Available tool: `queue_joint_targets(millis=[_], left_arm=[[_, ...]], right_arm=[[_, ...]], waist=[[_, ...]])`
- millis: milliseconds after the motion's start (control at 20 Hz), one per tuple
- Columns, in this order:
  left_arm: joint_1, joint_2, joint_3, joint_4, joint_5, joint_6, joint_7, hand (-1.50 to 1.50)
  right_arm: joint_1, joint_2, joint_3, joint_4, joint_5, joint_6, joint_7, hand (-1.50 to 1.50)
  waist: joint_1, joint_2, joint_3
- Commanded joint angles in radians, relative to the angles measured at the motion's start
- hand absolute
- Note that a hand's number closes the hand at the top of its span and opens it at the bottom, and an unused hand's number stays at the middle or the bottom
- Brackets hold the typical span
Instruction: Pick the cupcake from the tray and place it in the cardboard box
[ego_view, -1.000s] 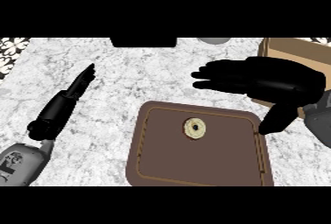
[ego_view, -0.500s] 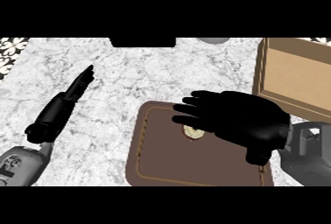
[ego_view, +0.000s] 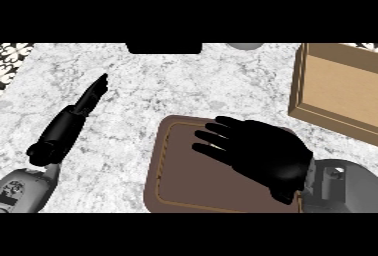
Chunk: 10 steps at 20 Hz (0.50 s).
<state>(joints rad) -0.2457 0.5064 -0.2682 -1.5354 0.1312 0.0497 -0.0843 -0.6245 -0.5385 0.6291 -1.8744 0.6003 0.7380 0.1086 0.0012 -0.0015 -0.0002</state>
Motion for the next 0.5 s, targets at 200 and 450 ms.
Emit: queue_joint_targets(millis=[200,450], left_arm=[[0.0,-0.054,0.037,-0.051,-0.039,-0.029,0.084,0.0],[0.027,-0.077,0.07,-0.06,-0.082,-0.055,0.07,0.0]], right_arm=[[0.101,0.034,-0.006,0.061,0.198,-0.11,-0.099,-1.5],[0.093,0.148,0.034,0.079,0.301,-0.043,-0.04,-1.5]], waist=[[0.001,0.001,0.001],[0.003,0.001,0.0]])
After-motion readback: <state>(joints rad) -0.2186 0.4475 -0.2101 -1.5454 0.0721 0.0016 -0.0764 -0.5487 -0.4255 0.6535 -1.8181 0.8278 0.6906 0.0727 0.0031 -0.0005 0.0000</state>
